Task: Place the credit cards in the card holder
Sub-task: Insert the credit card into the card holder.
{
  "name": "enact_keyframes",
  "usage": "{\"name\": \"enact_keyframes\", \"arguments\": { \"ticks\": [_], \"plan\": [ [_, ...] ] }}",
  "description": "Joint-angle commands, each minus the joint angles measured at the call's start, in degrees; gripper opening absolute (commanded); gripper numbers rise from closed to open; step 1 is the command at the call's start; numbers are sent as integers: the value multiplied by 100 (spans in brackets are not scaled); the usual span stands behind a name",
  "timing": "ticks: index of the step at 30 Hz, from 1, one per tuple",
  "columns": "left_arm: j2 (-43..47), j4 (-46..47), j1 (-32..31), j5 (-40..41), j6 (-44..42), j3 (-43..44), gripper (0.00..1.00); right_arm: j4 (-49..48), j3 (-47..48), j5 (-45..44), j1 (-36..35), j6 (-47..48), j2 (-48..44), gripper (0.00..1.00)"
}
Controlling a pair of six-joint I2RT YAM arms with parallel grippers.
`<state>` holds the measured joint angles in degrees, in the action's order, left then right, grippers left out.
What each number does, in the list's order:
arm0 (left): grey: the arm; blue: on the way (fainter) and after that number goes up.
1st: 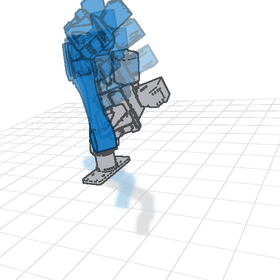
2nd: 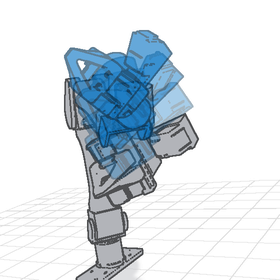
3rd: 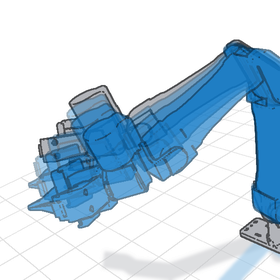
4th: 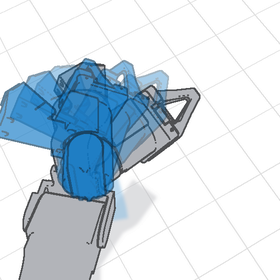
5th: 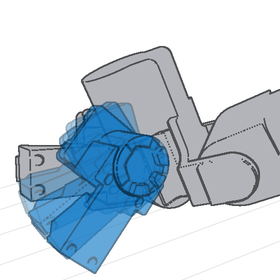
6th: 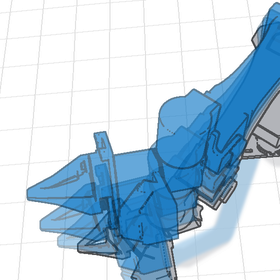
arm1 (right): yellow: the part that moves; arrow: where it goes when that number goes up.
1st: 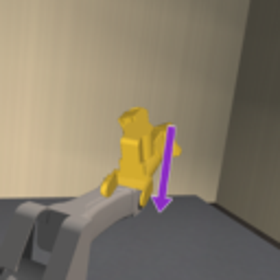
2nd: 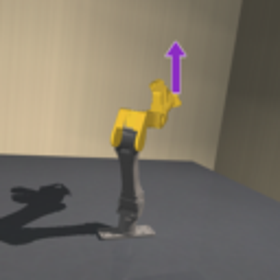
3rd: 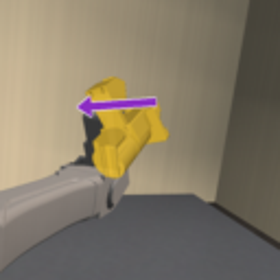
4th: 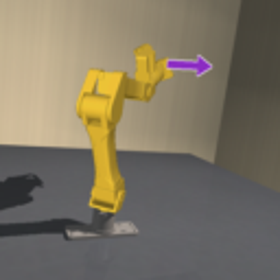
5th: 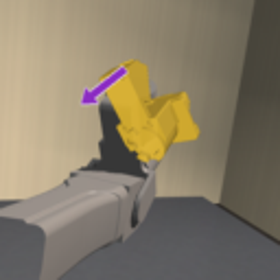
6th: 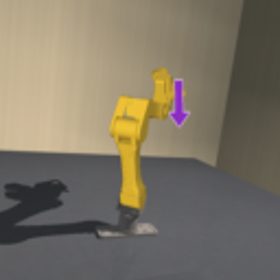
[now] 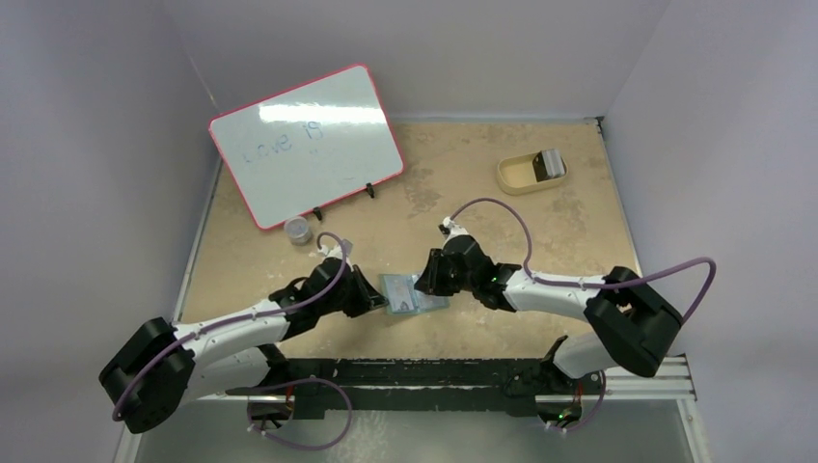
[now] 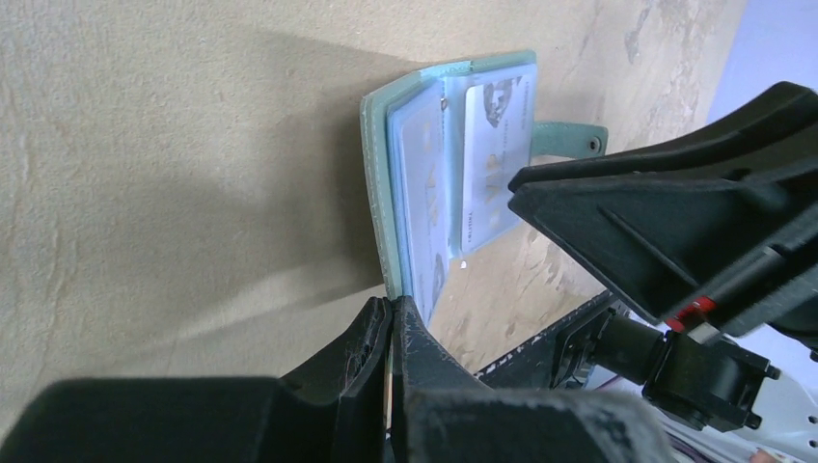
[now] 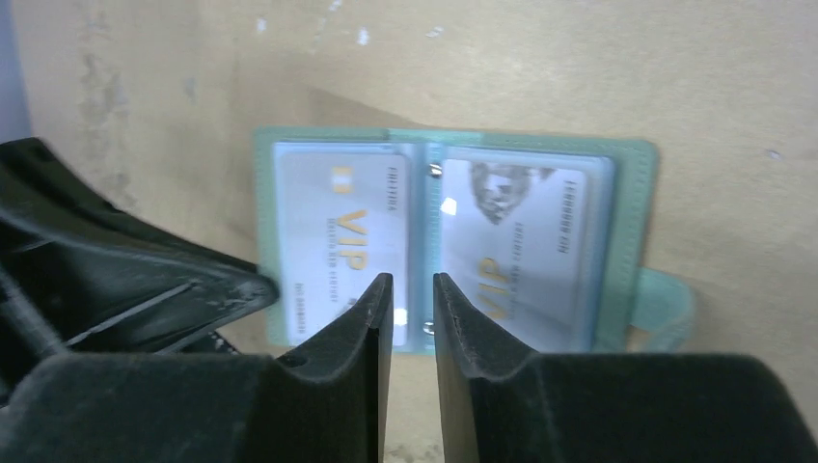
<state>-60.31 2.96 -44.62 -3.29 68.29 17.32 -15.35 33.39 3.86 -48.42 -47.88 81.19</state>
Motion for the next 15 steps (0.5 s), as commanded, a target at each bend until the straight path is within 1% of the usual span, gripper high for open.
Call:
{"name": "enact_keyframes", "arguments": {
  "ticks": [1,5,8,10,13,15],
  "plan": [
    [183,-12,24,-130,-165,310,0,577,130,-764,16,226,-85,23],
    [262,100,24,-197,-155,327,0,427,94,-716,12,265,35,22],
    [254,341,28,-232,-109,286,13,114,36,-747,15,290,254,21],
    [221,669,24,-311,-35,193,18,-26,-20,-673,5,287,355,21],
    [102,1132,24,-410,51,54,28,-279,-176,-577,9,173,372,20],
    [37,1266,26,-429,45,21,29,-384,-244,-539,13,134,371,20]
  ]
}}
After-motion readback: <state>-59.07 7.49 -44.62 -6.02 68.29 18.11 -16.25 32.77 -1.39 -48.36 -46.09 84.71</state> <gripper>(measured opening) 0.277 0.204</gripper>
